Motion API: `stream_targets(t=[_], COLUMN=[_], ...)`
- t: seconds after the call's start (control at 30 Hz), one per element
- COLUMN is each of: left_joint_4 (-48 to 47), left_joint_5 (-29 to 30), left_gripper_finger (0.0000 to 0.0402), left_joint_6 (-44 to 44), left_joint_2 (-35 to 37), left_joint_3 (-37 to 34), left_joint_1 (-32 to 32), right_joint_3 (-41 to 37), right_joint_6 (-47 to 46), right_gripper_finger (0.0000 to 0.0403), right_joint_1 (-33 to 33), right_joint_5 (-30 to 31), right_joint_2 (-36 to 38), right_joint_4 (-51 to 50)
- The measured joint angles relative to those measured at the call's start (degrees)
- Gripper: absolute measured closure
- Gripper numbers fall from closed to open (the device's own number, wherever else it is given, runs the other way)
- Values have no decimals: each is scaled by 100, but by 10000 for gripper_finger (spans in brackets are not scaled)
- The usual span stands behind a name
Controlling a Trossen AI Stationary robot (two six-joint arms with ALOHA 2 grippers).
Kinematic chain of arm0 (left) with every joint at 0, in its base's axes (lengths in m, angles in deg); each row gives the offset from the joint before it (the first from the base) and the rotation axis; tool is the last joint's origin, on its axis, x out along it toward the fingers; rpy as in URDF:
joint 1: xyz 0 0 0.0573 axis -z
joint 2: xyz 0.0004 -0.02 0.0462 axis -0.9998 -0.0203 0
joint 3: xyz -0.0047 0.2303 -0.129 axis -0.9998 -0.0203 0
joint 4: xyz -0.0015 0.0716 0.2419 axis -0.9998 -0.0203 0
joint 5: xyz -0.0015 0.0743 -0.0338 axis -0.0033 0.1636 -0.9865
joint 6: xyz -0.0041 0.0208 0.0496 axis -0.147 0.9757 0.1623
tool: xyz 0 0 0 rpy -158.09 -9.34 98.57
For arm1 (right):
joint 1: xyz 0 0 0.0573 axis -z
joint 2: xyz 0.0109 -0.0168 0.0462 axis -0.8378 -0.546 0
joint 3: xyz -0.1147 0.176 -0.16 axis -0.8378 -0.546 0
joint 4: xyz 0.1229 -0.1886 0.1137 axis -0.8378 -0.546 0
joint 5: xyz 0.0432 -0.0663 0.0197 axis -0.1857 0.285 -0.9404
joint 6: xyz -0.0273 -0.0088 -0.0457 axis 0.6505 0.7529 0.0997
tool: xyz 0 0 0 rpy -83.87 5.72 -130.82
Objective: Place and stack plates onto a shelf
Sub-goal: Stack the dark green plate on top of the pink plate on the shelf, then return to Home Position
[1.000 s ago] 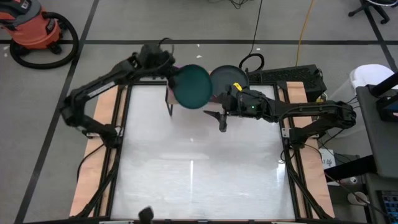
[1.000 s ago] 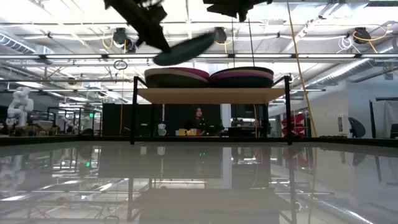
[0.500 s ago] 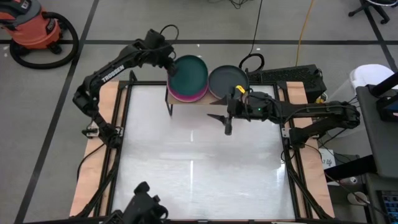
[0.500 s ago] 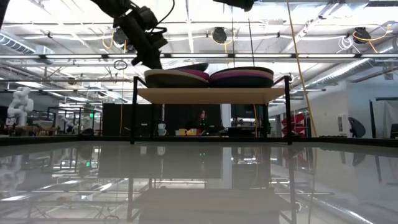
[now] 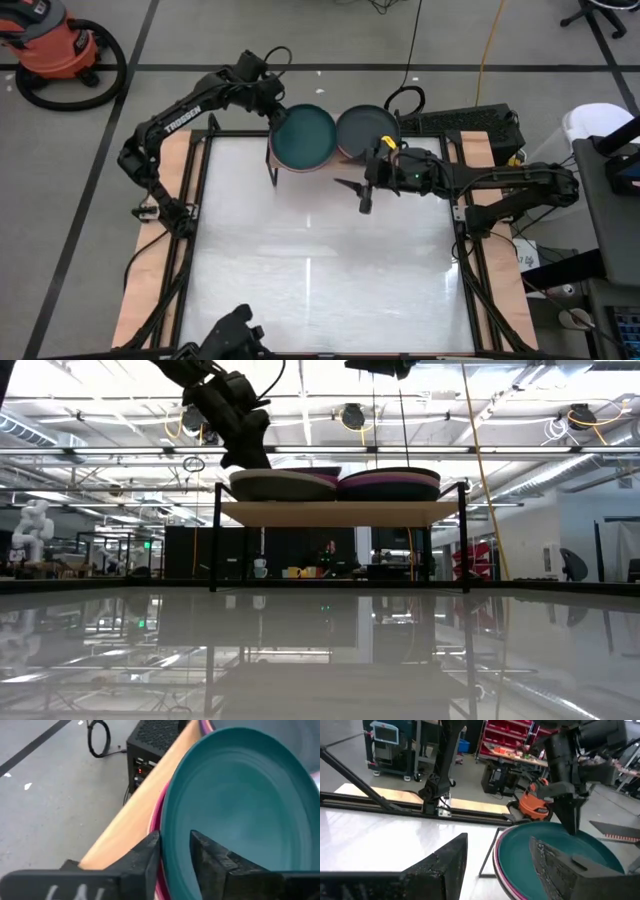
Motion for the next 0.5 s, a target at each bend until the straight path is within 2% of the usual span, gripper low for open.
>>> stream_targets(t=[0.3,0.5], left_joint_4=[-78,-10], left_joint_5=[130,179], left_gripper_finger=[215,200], left_joint_6=[71,295], left_joint_2=[218,601], left_joint_3=[-2,-2], left_joint_1=[2,-98], right_joint_3=[0,0], right_joint_6=[-43,33], right_gripper_finger=[209,209], right_joint_1=[0,2], right_joint_5=[-2,-2], right_joint_2=[0,0], right_joint_4=[-150,-150])
